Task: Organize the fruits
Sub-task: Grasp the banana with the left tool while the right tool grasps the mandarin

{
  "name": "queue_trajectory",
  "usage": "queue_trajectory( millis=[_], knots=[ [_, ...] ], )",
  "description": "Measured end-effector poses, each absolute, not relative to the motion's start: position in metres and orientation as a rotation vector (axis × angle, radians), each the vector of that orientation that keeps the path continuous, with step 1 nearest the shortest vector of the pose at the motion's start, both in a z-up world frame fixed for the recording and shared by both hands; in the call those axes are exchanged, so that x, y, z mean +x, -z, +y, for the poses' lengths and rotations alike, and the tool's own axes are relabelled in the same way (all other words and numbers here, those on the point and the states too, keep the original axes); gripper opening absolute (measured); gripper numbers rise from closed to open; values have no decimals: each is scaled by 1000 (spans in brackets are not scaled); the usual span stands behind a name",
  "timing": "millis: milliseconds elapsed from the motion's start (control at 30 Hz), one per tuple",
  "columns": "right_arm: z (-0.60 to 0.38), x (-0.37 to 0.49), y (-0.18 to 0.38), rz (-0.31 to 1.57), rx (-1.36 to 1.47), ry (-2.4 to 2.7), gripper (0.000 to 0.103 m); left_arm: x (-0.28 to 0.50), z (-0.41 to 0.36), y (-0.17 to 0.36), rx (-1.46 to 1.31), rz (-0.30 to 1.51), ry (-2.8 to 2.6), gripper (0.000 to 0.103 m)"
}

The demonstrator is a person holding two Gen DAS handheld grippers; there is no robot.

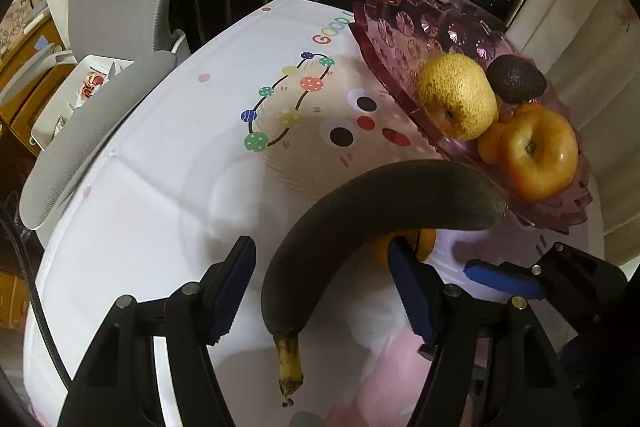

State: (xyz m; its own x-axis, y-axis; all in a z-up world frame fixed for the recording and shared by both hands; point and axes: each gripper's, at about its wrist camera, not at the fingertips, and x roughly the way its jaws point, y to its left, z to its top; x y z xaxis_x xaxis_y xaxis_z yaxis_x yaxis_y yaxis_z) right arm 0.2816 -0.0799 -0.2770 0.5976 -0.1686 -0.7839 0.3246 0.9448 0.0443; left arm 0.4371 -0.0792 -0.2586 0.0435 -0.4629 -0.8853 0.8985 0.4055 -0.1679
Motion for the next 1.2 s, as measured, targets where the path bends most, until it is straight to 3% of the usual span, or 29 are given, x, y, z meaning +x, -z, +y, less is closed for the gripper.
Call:
queue_trajectory(
  millis=[267,633,1000,1100,1200],
  knots=[
    [-86,294,278,886,171,336,52,446,-77,265,450,1096,1167,66],
    [-90,317,287,908,204,386,51,452,-69,277,475,1122,1187,51],
    [-93,328,293,902,202,424,46,455,-63,278,437,1085,1218,50],
    [-93,328,293,895,200,430,44,454,-62,279,420,1079,1232,43],
    [-98,326,293,885,227,442,37,452,-61,278,412,1071,1221,41]
  ],
)
